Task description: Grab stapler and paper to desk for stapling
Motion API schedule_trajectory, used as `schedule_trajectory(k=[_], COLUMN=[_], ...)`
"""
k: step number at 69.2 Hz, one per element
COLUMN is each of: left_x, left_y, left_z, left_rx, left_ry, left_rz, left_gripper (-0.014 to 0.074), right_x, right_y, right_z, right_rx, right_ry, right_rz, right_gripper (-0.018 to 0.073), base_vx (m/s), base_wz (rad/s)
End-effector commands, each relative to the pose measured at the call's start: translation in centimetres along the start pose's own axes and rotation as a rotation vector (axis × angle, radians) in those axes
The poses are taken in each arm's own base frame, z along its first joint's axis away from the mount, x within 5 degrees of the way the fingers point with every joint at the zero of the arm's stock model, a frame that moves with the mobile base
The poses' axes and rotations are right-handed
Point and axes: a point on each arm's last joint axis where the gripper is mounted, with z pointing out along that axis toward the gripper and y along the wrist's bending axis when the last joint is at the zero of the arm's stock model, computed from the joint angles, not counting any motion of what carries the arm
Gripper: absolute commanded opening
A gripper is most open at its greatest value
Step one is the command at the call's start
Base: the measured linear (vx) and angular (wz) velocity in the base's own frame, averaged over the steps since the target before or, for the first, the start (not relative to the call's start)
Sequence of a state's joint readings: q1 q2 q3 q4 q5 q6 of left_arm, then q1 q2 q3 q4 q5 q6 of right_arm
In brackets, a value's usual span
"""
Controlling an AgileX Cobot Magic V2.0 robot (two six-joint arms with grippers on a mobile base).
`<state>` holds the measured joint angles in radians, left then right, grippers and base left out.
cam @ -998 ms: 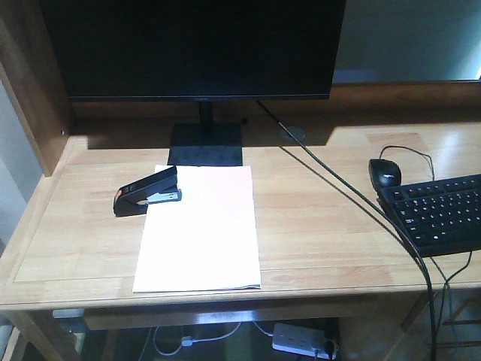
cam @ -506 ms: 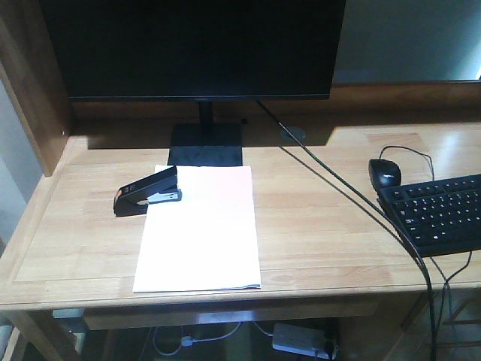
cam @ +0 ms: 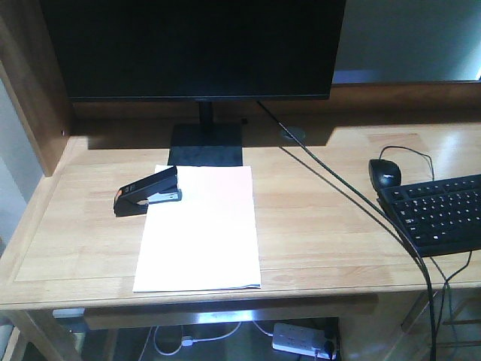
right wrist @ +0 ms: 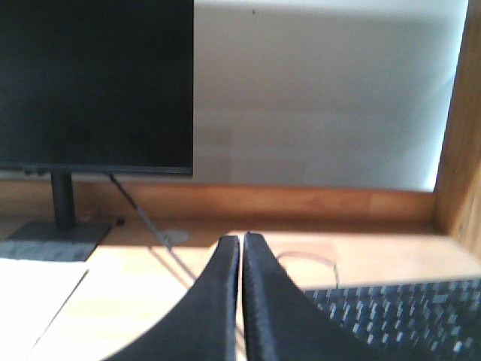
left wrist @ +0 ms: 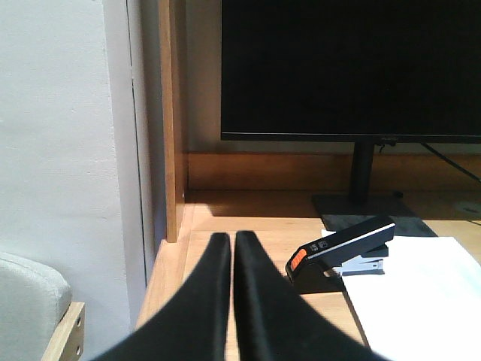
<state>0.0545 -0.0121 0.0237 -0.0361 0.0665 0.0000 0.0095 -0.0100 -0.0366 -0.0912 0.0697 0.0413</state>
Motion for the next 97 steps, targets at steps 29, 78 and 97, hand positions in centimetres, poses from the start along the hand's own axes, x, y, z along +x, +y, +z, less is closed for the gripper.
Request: schedule_trajectory(k=[29, 78, 97], left_x=[-0.3, -0.3, -0.3], left_y=[0.0, 0.0, 0.0], left_z=[-0.1, -0.1, -0.1], left_rx=[0.003, 0.003, 0.003], left_ry=[-0.071, -0.071, -0.071], left_rz=[-0.007, -0.007, -0.007], left_gripper=[-0.0006, -0.0006, -0.0006], right_x=[0.72, 0.73, 0.73], right_y=[0.21, 0.18, 0.18], right_z=[0.07, 0.07, 0.07], right_rx=[-0.017, -0.012, -0.012], right_ry=[-0.112, -0.111, -0.111], right_rz=[0.048, 0.024, 0.023], right_gripper=[-0.001, -0.001, -0.001], base_vx=[0.0, 0.0, 0.0], base_wz=[0.0, 0.0, 0.0])
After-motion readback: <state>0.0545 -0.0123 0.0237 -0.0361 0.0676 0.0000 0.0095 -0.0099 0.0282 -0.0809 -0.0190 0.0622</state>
